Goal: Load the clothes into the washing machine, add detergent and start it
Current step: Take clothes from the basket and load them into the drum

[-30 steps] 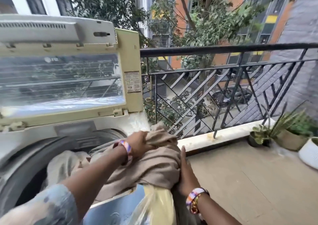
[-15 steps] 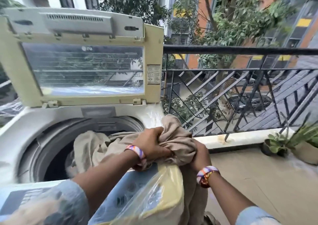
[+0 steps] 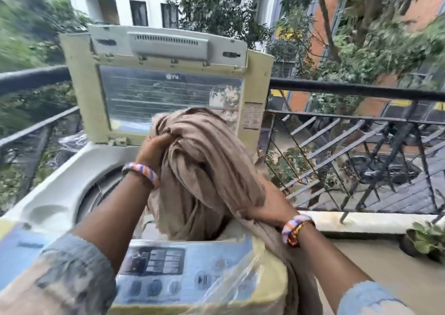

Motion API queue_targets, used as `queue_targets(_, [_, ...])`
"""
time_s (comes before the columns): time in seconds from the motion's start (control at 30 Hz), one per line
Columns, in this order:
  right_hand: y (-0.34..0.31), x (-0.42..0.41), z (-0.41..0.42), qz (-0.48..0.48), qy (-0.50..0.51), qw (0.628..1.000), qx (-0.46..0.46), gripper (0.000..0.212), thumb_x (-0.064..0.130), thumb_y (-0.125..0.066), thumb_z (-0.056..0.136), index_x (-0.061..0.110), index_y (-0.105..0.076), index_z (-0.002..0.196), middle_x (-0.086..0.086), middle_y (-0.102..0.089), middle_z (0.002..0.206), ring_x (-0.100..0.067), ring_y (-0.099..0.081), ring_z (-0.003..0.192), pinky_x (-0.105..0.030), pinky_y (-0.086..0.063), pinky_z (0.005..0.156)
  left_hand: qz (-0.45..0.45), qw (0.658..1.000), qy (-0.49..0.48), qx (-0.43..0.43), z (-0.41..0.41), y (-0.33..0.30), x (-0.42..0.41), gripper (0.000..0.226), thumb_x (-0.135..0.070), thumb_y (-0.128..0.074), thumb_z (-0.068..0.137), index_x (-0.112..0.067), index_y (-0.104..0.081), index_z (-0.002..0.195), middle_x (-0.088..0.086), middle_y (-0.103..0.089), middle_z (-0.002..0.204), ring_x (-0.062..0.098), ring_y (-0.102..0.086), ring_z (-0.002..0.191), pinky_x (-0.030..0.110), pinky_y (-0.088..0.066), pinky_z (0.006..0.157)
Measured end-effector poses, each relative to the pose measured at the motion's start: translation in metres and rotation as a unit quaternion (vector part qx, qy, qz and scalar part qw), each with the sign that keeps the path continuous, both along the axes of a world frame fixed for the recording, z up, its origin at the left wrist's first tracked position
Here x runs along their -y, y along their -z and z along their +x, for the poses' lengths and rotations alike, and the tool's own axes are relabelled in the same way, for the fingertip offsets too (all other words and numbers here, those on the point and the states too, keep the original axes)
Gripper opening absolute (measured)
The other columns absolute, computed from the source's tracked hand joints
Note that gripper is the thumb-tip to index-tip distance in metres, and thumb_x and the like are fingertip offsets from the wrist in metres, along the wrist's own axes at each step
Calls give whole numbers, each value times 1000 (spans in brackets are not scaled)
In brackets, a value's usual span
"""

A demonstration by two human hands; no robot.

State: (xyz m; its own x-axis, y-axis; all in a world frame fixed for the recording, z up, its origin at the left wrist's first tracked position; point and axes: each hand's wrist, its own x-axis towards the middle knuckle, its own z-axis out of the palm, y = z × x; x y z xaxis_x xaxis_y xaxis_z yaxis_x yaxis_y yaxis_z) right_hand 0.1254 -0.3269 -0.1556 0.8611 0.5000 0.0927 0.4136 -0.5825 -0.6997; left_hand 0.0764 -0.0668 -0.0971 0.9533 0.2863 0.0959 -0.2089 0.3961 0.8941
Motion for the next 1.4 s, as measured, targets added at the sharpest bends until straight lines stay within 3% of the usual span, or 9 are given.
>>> queue_targets(0.17, [-6,-10,4,-109,151,979,82,39,10,-62,66,21,-63,103,-11,-69,96,-33,-64,92,-28,-46,66,217,929,-27,-300,-22,64,-53,10,0,-63,82,-7,-69,86,0,-68,60,18,-64,63,31,-52,63])
queue_targets(0.27, [-42,-26,0,-50,161,977,129,37,-1,-53,70,22,-64,98,-13,-68,92,-34,-64,88,-28,-43,62,430,792,39,-432,-43,66,-58,21,-3,-73,75,-9,-65,93,13,-64,96,21,-58,70,19,-46,43])
queue_targets(0.33, [-70,-46,-5,4,152,969,193,40,-1,-49,73,22,-63,102,-14,-69,96,-35,-63,90,-30,-45,63,510,741,19,-436,-45,61,-55,55,-4,-72,75,-2,-51,126,18,-57,123,29,-59,101,16,-40,50])
queue_targets(0.43, [-84,-83,-9,12,134,962,239,43,5,-51,78,29,-59,113,-10,-67,106,-34,-62,97,-37,-49,73,595,698,-18,-398,-39,50,-53,52,-7,-67,77,2,-53,126,20,-60,123,29,-57,113,17,-38,59])
queue_targets(0.57, [-35,-117,-19,-244,-81,951,174,67,27,-65,75,24,-35,135,-12,-51,125,-33,-49,116,-40,-45,89,662,645,10,-382,-37,38,-61,19,-18,-52,78,-2,-60,81,16,-57,89,21,-54,83,24,-34,61])
queue_targets(0.67, [0,-118,-30,-394,-258,879,75,75,41,-70,76,8,-35,134,-19,-48,131,-34,-48,119,-35,-42,94,703,596,39,-385,-34,36,-68,31,-17,-57,78,-1,-66,103,14,-66,106,23,-62,97,27,-49,78])
queue_targets(0.97, [-31,-21,-8,-153,-172,973,-20,78,36,-73,76,20,-35,142,-1,-42,145,-17,-39,134,-26,-31,110,653,722,104,-205,7,8,31,69,-41,-71,74,-10,-49,131,9,-56,133,20,-56,119,26,-42,102])
queue_targets(1.23, [27,116,-34,-151,-60,960,-228,134,47,-80,59,17,17,146,4,0,156,-4,-7,139,-15,-12,110,724,643,192,-161,64,40,146,125,-60,-75,60,-22,4,150,19,17,155,33,0,146,39,-10,121])
queue_targets(1.4, [105,132,-55,-167,-15,970,-174,156,69,-79,34,31,26,142,0,2,158,-18,-6,145,-40,-18,118,757,596,200,-178,72,61,164,128,-72,-70,51,-22,-3,148,25,-13,153,37,-24,141,36,-22,118])
